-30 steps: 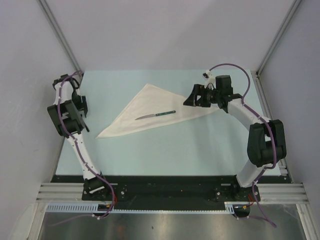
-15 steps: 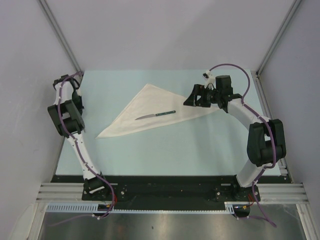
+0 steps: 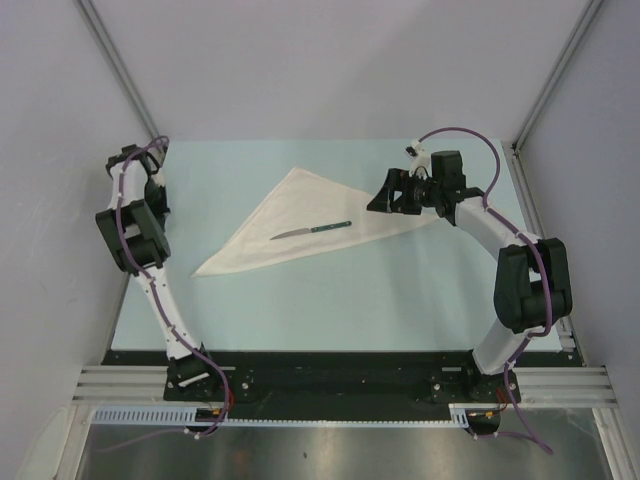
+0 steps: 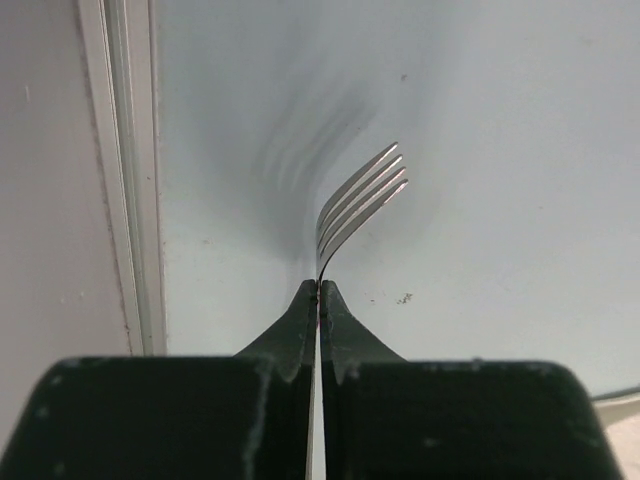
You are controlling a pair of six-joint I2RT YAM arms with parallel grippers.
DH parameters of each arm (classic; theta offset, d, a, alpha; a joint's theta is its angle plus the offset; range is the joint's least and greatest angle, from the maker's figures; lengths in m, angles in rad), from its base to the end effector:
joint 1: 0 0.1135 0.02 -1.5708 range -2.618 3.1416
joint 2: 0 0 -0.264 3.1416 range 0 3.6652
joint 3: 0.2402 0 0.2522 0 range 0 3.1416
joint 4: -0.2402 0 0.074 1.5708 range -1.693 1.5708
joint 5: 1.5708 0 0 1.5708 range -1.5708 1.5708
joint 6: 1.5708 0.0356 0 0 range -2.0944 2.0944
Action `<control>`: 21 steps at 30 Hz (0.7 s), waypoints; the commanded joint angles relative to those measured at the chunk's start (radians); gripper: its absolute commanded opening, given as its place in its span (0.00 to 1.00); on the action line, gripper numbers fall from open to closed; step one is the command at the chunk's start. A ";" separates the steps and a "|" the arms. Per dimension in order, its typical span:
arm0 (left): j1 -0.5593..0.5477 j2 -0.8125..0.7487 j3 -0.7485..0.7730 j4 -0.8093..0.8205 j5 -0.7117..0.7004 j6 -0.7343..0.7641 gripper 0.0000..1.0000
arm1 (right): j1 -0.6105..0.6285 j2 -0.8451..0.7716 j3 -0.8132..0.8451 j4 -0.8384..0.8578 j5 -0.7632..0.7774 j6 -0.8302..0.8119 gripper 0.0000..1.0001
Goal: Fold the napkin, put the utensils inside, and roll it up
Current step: Grab a utensil with the left arm
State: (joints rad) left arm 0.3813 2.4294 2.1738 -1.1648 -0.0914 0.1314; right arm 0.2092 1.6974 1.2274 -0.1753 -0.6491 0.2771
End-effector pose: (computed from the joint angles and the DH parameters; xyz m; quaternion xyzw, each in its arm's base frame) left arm 0.4521 0.1848 0.1739 -0.1275 0.9879 0.0631 0.0610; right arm 0.3679 0.1001 0.2564 -0.1135 0.8525 0.3788 0.3420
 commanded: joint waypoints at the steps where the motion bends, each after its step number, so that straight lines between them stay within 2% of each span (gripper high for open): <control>1: -0.009 -0.122 0.044 0.037 0.048 0.004 0.00 | -0.005 0.002 0.040 0.025 -0.017 0.004 0.89; 14: -0.038 -0.342 -0.003 0.097 0.039 -0.016 0.00 | -0.002 -0.021 0.043 0.025 -0.011 0.010 0.89; 19: -0.102 -0.501 -0.080 0.146 0.082 -0.030 0.00 | 0.002 -0.045 0.047 0.004 0.008 0.001 0.89; 21: -0.163 -0.571 -0.135 0.172 0.084 -0.023 0.00 | 0.002 -0.056 0.049 -0.009 0.019 -0.004 0.89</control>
State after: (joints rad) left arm 0.3138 2.0182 2.1052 -1.0538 -0.0551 0.1143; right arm 0.2096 1.6970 1.2304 -0.1776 -0.6449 0.2798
